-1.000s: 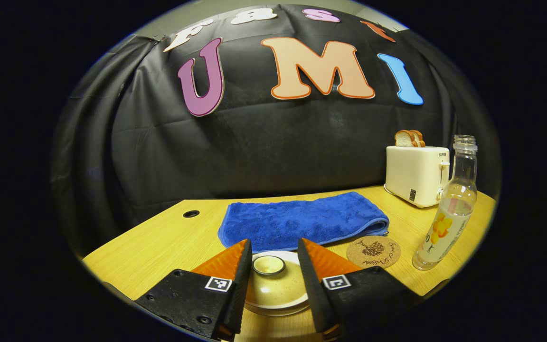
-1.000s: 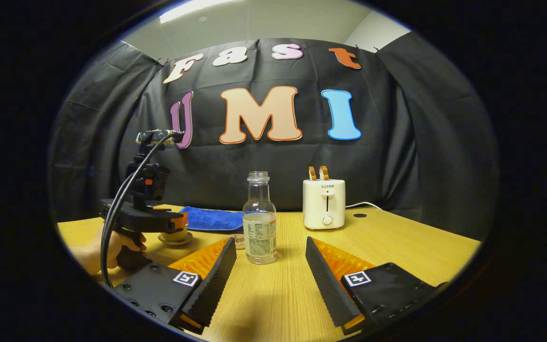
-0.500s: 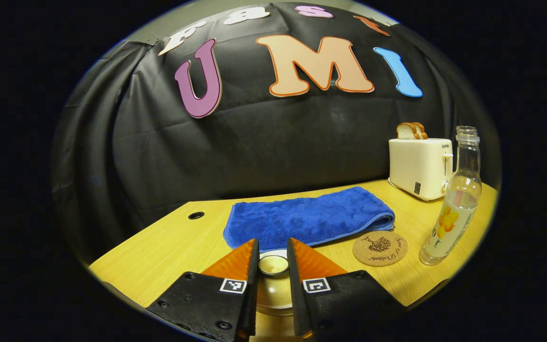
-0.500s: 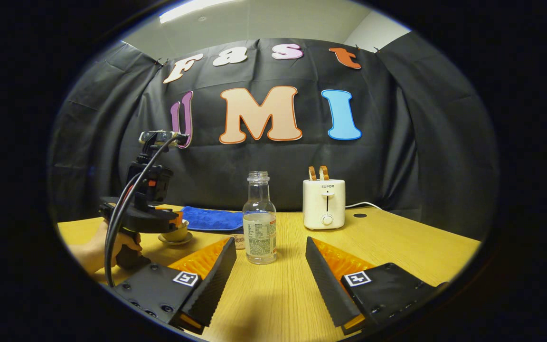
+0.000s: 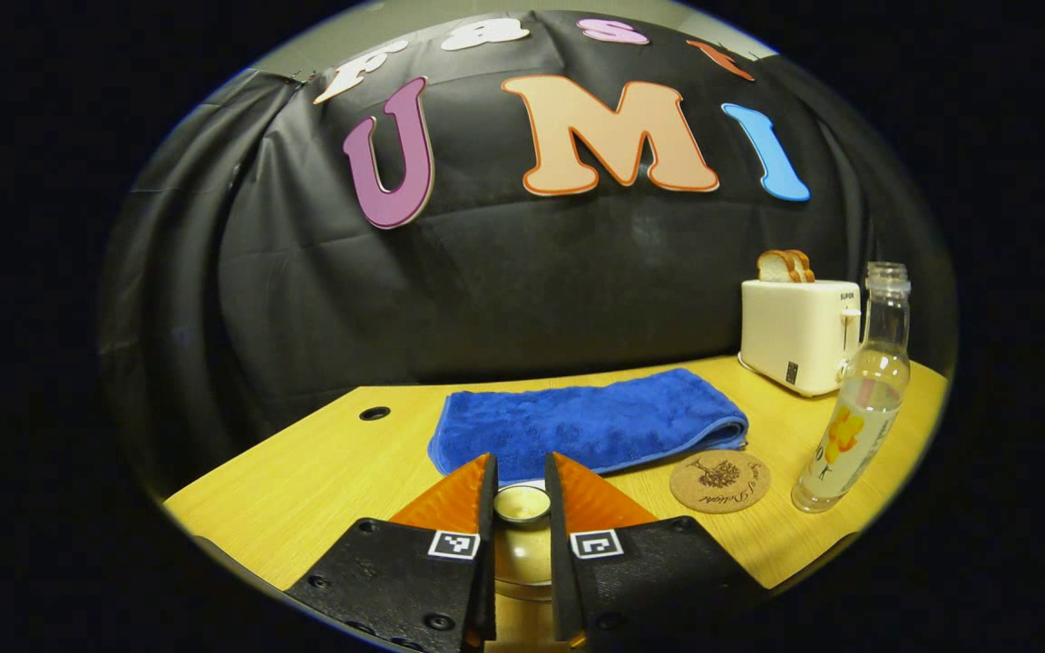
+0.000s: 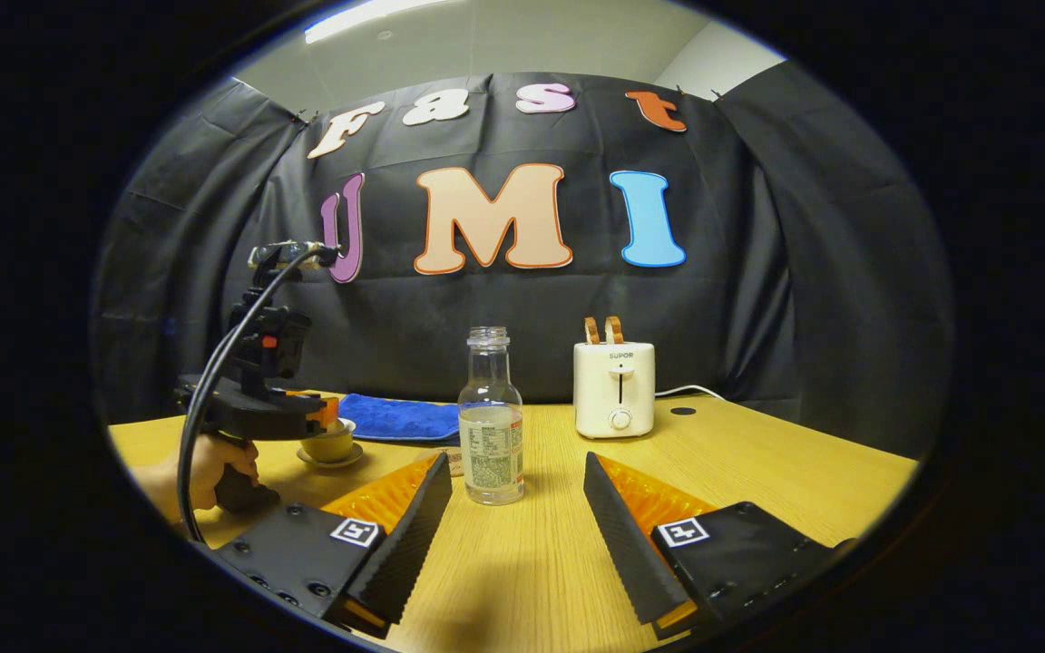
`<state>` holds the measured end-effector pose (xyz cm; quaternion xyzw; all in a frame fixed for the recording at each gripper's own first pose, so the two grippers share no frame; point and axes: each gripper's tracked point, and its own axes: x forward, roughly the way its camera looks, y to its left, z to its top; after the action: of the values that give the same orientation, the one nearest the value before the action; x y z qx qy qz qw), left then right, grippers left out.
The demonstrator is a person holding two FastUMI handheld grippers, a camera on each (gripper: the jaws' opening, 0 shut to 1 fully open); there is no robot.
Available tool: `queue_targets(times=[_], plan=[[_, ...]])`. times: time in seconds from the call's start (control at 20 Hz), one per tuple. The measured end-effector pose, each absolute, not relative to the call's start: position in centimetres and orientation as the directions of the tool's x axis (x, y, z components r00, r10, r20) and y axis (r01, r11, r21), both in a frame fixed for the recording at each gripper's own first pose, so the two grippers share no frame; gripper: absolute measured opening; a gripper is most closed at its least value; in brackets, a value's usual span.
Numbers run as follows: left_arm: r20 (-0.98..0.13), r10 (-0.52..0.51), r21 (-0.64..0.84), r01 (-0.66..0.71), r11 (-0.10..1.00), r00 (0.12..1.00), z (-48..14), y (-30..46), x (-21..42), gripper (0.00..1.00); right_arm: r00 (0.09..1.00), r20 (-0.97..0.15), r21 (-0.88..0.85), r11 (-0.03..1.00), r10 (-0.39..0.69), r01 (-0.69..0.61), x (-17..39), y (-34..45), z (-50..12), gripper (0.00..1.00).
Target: Open the teacup lid with one hand, grasp the water bottle and pour water into the teacup with the other hand; after pouring, place the water bottle on the coaster and then close the teacup lid.
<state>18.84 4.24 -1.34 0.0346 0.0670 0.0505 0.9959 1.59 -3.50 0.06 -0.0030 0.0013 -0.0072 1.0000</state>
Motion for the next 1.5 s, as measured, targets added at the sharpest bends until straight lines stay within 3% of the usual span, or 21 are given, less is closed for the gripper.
queue_targets(times=[0.25,0.6,0.65,1.1,1.2,1.5], plan=[[-0.009,0.074,0.013,-0.074,0.997,0.997,2.0,5.0,16.4,0.22,1.0,0.0,-0.005,1.0,-0.014,0.014,1.7,-3.3,0.0,0.96],[-0.055,0.074,-0.019,-0.075,0.997,0.996,-1.3,8.1,10.1,0.22,0.999,-0.005,-0.001,0.999,0.044,-0.044,3.6,-1.5,-0.2,0.92],[-0.051,0.076,-0.017,-0.077,0.997,0.996,-1.4,8.6,9.4,0.22,0.999,-0.009,-0.001,0.999,0.049,-0.049,4.1,-1.0,-0.3,0.96],[0.003,0.133,-0.01,-0.133,0.991,0.991,-0.8,11.5,5.6,0.21,1.0,-0.01,-0.002,1.0,-0.007,0.007,10.4,-0.6,-0.5,0.92],[0.006,0.118,-0.011,-0.117,0.993,0.993,-0.6,11.1,5.3,0.22,1.0,-0.008,-0.002,1.0,-0.024,0.024,11.7,-0.6,-0.5,0.97],[0.011,0.066,-0.011,-0.065,0.998,0.998,-0.7,10.5,5.1,0.22,0.999,-0.008,-0.002,0.999,-0.048,0.048,14.8,-0.6,-0.7,0.92]])
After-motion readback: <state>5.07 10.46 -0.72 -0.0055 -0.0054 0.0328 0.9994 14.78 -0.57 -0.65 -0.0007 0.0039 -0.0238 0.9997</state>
